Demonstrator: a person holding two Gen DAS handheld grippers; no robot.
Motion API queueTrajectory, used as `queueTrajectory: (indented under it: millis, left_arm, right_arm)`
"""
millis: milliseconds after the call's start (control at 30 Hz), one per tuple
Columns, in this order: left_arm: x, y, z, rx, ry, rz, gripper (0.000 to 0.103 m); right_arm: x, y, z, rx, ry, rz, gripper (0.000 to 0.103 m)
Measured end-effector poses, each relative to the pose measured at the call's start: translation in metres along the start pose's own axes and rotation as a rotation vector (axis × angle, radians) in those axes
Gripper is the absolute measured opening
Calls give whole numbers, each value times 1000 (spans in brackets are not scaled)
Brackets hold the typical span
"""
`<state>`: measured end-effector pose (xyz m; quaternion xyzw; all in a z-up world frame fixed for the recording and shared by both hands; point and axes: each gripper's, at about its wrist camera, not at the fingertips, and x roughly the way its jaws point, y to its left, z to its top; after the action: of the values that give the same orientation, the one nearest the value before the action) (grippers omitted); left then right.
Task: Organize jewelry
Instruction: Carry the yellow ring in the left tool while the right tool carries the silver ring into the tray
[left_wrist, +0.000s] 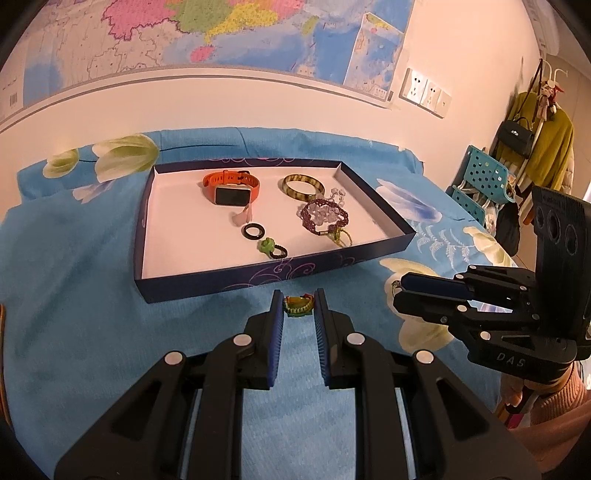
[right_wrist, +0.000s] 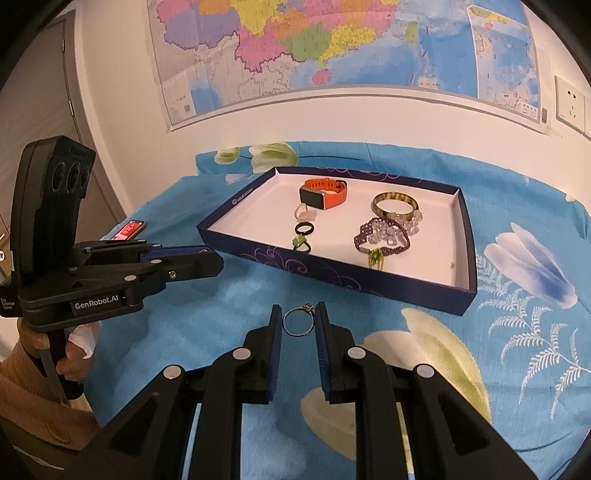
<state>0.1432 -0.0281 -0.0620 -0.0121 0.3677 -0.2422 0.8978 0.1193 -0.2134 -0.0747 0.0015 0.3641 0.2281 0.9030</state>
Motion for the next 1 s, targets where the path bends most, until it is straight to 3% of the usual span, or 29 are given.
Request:
queueTrajectory:
  millis: [1000]
  left_arm:
    - [4,-2,25,23,-44,22,17]
  right_arm:
    - [1,-14,32,-1,-69,-12,16]
